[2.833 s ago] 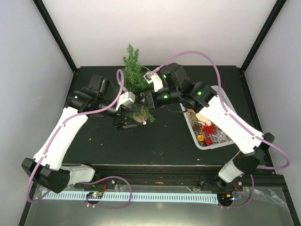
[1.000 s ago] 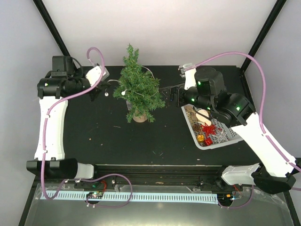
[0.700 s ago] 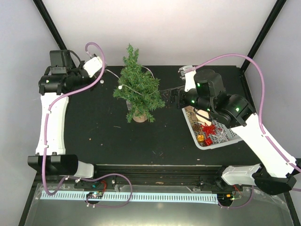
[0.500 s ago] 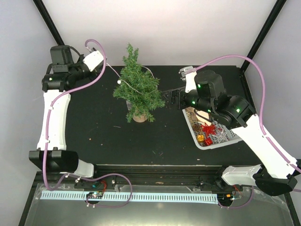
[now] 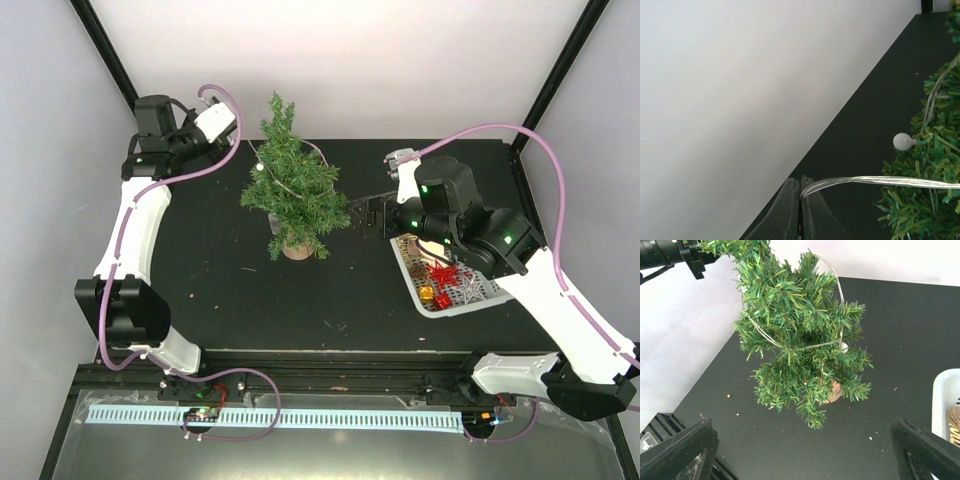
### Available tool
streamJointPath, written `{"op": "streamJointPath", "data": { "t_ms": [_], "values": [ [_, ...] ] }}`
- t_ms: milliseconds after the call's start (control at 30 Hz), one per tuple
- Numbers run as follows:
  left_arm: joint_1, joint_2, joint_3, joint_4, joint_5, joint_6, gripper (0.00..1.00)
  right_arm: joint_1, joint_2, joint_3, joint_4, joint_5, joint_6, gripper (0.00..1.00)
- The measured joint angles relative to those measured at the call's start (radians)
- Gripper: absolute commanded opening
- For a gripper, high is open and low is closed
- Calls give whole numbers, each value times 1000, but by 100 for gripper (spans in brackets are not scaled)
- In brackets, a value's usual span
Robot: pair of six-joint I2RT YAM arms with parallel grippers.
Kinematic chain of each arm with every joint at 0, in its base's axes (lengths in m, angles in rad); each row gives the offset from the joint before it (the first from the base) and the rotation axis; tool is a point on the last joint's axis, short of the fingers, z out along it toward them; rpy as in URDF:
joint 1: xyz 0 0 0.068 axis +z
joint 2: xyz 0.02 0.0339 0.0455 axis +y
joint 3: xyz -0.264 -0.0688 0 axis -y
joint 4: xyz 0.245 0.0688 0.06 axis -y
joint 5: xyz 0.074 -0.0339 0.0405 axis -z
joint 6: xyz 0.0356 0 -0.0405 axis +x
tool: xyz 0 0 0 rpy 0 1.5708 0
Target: Decorate the small christmas tree
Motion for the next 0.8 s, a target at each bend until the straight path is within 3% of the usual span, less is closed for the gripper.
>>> {"op": "streamJointPath", "data": {
  "t_ms": [367, 600, 800],
  "values": [
    [-21, 66, -22, 221, 132, -140, 2, 0, -7, -17, -8, 15, 13, 94],
    [-30, 127, -24, 336, 234, -259, 23, 0, 0, -19, -5, 16, 14, 94],
    [-53, 165, -24, 365, 283, -306, 26, 0, 7, -21, -5, 16, 14, 94]
  ]
}}
